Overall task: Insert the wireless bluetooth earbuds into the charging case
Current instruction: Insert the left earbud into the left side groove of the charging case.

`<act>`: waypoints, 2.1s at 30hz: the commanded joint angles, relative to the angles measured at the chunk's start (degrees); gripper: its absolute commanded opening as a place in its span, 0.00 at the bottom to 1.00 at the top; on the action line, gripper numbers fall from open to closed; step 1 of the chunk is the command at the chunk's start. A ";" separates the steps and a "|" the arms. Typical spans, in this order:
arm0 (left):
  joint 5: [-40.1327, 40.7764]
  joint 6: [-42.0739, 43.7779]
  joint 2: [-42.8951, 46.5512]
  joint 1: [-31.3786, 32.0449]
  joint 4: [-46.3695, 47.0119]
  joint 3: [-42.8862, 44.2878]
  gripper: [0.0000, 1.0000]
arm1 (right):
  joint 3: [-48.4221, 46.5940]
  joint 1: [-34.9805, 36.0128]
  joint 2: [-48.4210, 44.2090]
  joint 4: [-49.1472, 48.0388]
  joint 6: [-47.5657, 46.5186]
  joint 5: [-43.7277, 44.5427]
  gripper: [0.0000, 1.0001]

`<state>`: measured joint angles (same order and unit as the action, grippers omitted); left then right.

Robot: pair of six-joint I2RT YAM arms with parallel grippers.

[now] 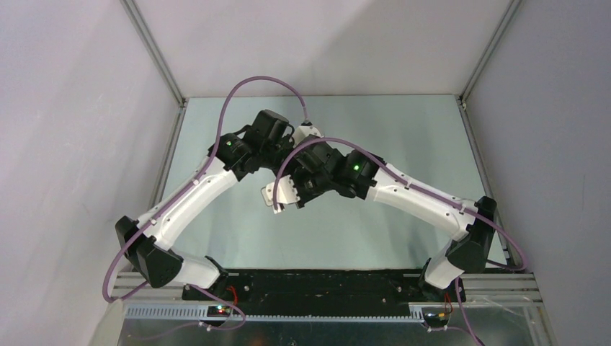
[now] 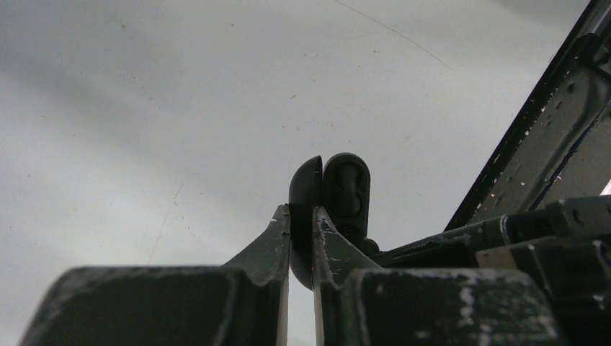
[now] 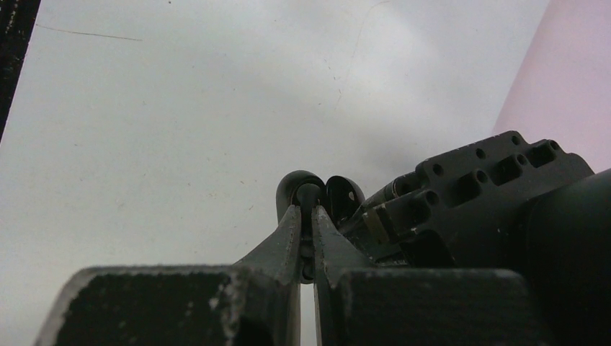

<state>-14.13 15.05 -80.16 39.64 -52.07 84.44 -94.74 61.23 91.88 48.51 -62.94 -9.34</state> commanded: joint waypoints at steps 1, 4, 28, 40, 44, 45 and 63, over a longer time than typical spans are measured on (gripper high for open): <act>-2.34 -0.52 1.32 0.55 2.15 2.83 0.00 | -1.41 0.79 0.98 -0.82 -1.00 2.73 0.00; -2.63 -0.57 1.23 0.58 2.17 2.91 0.00 | -1.92 0.95 1.47 -0.46 -1.39 3.83 0.00; 1.17 1.05 3.11 0.66 2.20 1.23 0.00 | -10.17 1.79 5.57 14.61 0.85 1.43 0.00; -1.32 0.43 4.03 0.96 2.16 0.02 0.00 | -7.60 2.80 4.54 7.18 2.04 5.49 0.18; -1.15 0.70 4.06 0.95 2.16 -0.22 0.00 | -7.67 2.81 4.30 6.70 2.36 5.90 0.19; -1.16 0.75 3.96 0.94 2.18 -0.23 0.00 | -7.66 2.82 4.20 6.56 2.46 5.95 0.20; -1.00 0.62 3.36 0.94 2.21 -0.13 0.00 | -9.94 3.60 2.51 3.13 3.89 5.36 0.29</act>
<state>-13.72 15.64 -78.63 39.99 -52.90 84.09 -102.85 64.10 96.64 56.77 -60.99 -3.68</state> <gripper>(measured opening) 0.132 0.284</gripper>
